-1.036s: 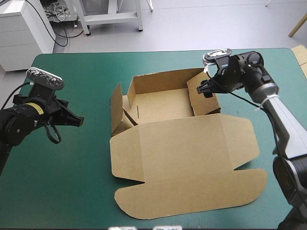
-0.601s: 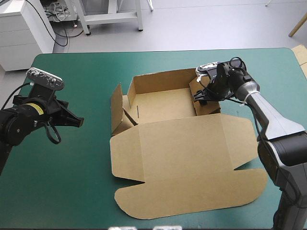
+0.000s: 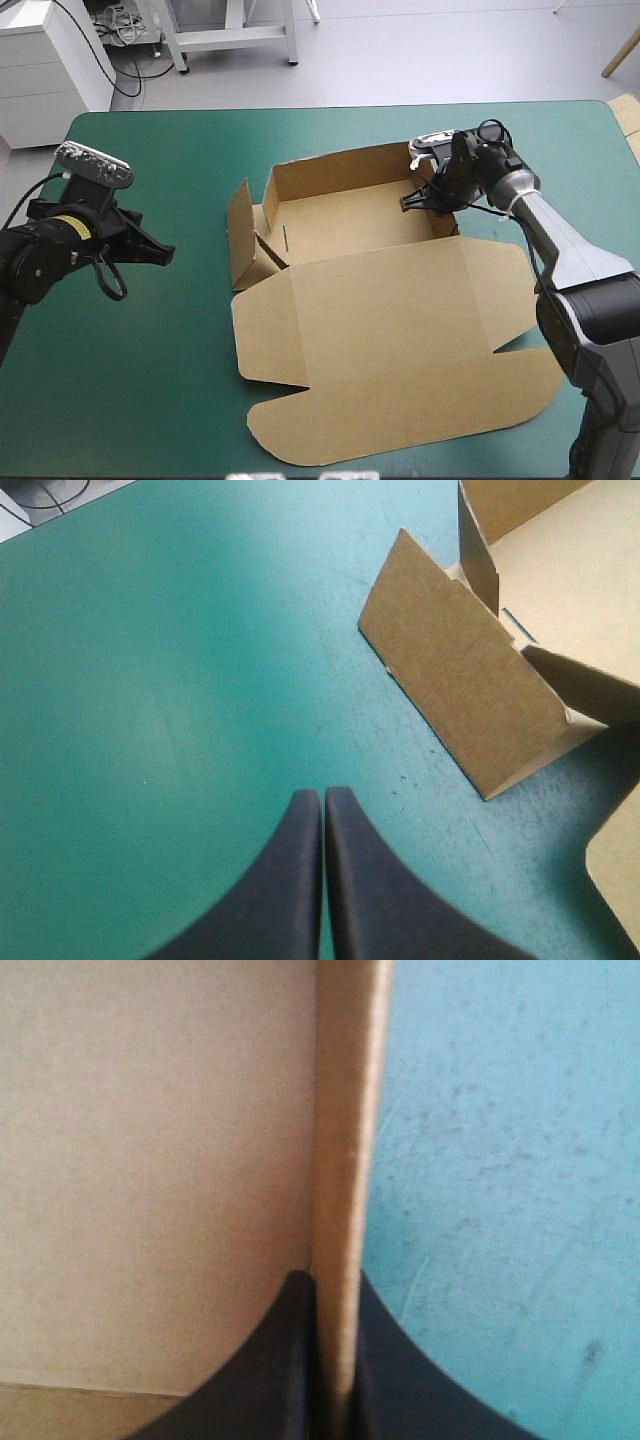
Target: Fold the box
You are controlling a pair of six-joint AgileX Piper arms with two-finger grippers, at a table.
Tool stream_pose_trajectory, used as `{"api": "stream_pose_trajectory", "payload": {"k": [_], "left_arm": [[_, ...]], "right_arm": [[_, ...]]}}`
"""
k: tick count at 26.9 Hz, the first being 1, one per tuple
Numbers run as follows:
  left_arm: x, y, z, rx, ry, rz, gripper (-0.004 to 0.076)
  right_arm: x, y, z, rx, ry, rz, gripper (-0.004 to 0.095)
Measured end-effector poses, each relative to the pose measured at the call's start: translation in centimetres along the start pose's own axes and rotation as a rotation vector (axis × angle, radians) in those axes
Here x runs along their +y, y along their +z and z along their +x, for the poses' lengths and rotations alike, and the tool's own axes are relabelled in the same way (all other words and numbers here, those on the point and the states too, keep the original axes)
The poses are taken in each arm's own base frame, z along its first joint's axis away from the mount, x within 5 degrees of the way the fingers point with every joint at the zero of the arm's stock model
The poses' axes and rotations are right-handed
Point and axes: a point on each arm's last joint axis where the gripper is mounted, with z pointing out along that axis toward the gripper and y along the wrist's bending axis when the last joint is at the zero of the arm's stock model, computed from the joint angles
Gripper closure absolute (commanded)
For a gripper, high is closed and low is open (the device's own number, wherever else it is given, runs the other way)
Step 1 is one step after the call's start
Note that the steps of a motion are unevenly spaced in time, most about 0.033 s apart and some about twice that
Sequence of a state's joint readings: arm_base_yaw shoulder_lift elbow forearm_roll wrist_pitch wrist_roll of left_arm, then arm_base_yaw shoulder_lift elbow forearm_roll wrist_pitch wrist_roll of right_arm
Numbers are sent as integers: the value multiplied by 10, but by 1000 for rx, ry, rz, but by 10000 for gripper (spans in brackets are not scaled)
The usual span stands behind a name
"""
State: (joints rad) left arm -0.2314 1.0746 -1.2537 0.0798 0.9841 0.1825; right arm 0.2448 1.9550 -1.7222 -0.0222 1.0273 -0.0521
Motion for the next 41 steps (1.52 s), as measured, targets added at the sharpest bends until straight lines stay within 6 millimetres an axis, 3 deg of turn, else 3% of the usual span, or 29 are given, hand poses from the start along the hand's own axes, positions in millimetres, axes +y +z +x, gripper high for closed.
{"api": "stream_pose_trajectory", "payload": {"k": [4,7,12,17,19,25,31,37,41], "left_arm": [[0,0,0,0,0,0,731],[0,0,1,5,0,1,731],[-3,12,12,55,4,12,731],[-5,21,17,83,7,19,731],[-6,27,16,98,8,22,731],[3,48,15,122,-56,25,706],[30,73,22,126,-195,152,706],[67,99,39,49,-354,367,709],[76,119,57,-13,-447,451,709]], "right_arm": [[0,-8,1,8,-4,-1,929],[-7,-40,5,-15,-38,1,929],[-36,-90,20,-49,-33,-33,929],[-61,-138,33,-189,37,-106,930],[-72,-168,44,-273,60,-109,930],[-85,-212,66,-366,65,-50,930],[-80,-232,76,-416,62,-48,930],[-77,-235,76,-429,64,-74,930],[-77,-235,76,-432,66,-79,930]]}}
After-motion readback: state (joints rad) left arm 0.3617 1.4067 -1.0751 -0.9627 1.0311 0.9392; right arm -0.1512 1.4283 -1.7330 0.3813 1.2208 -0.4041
